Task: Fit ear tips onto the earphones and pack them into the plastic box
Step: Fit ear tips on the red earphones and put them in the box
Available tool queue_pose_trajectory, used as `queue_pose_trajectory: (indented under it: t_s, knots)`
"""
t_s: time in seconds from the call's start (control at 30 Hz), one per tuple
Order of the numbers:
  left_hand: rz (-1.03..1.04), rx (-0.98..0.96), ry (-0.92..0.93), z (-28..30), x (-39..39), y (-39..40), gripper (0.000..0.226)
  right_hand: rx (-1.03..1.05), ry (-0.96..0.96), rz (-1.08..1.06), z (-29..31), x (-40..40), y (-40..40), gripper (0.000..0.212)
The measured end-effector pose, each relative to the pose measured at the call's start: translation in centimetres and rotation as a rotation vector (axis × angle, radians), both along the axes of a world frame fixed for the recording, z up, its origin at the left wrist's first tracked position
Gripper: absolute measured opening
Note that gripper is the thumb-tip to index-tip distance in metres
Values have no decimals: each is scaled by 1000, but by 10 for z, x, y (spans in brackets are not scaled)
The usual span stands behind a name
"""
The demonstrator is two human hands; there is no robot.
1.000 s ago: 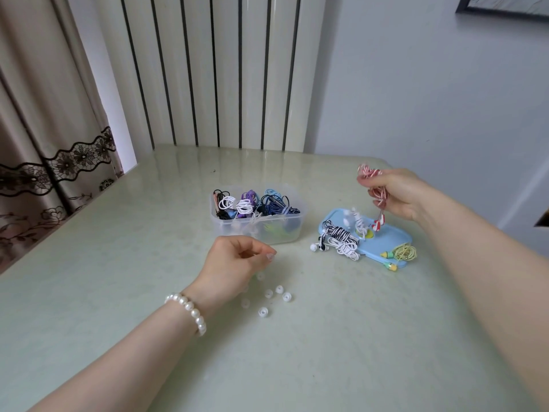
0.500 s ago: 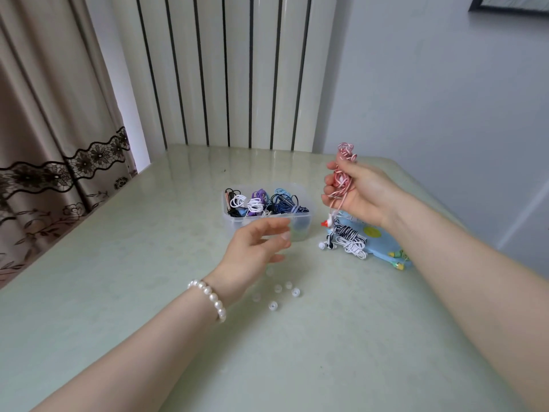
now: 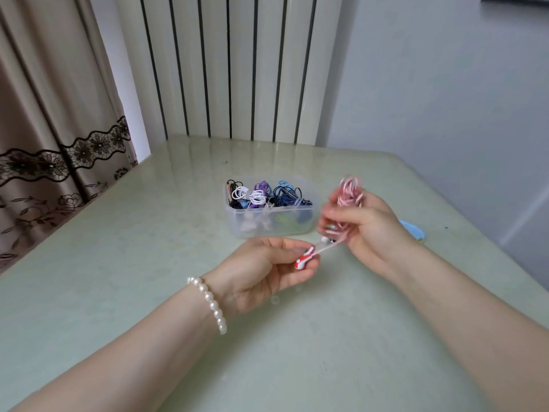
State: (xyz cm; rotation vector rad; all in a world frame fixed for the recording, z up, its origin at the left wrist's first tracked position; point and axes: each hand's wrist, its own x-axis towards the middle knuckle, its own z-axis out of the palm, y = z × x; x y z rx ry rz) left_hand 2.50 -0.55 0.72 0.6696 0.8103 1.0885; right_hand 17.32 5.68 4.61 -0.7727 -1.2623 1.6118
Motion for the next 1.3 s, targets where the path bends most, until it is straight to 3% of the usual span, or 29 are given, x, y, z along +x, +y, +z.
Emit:
queue_pose_trajectory:
  t_s: [0.13, 0.23, 0.33, 0.47, 0.73, 0.93, 1.2, 1.3]
  knots:
    - [-37, -40, 4, -6, 10, -7, 19, 310, -490, 127, -13, 19, -15, 22]
    - [-50, -109, -17, -6, 12, -6, 27, 401, -628, 223, -22, 21, -20, 23]
    - [-37, -140, -25, -3, 8, -4, 32, 500, -694, 162, -33, 20, -17, 26]
    - [-31, -152, -55, 0, 3, -4, 27, 599, -662, 155, -40, 24, -13, 27]
    - [-110, -121, -50, -1, 5, -12, 43, 612, -647, 299, -45, 33, -16, 24]
    - [-97, -113, 40, 2, 1, -14, 36, 576, -613, 264, -38, 36, -15, 20]
    - [-121, 32, 273, 0, -2, -16, 31, 329, -577, 231, -39, 33, -21, 12]
    - [-92, 123, 409, -5, 5, -17, 16, 212, -524, 249, -39, 30, -24, 8]
